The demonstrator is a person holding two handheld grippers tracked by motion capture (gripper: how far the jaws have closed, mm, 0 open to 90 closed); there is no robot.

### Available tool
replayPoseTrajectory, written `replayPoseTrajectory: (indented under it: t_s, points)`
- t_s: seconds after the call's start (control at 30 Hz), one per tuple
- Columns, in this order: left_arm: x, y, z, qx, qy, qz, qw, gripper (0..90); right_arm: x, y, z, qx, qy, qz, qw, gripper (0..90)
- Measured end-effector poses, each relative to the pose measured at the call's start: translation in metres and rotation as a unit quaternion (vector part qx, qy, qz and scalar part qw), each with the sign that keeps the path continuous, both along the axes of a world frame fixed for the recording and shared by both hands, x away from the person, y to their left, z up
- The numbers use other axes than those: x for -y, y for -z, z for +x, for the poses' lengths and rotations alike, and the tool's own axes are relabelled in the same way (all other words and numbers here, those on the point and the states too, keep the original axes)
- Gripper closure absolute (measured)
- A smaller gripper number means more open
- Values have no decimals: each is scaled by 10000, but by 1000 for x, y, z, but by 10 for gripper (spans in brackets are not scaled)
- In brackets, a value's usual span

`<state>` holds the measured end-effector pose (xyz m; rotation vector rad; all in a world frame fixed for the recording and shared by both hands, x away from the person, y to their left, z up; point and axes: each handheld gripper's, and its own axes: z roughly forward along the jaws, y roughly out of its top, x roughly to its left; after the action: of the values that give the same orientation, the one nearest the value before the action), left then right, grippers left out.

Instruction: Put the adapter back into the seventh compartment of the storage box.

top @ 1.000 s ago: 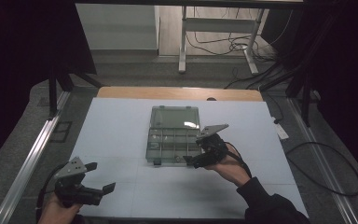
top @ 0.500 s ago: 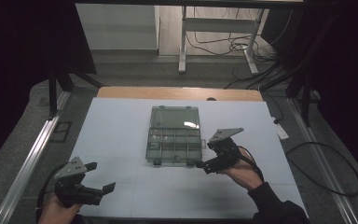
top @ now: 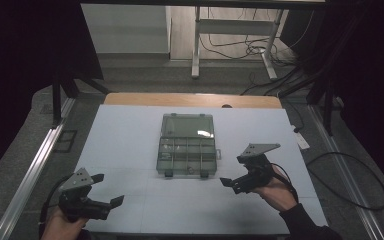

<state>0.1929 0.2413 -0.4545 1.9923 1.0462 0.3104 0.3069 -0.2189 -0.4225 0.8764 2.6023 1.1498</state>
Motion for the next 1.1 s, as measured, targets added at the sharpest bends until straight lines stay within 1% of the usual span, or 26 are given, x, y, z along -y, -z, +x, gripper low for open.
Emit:
replayPoseTrajectory:
  t_s: [0.1, 0.37, 0.53, 0.67, 1.0, 1.1]
  points:
    - [0, 0, 0, -2, -4, -3, 10000, 6, 8, -2, -4, -52, 64, 81, 9999, 16]
    - [0, 0, 0, -1, -17, -8, 10000, 5, 25, -4, -14, 46, 236, 104, 9997, 6]
    - [0, 0, 0, -4, -24, -22, 10000, 5, 33, -5, -17, 65, 312, 150, 9994, 3]
    - [0, 0, 0, -4, -33, -26, 10000, 5, 45, -5, -22, 84, 437, 184, 9988, 0]
    - [-1, 0, 0, -9, -73, -44, 10000, 3, 69, -3, -33, 119, 723, 287, 9969, 0]
    - [-1, 0, 0, -7, -85, -44, 10000, 3, 74, -3, -35, 147, 816, 280, 9962, 0]
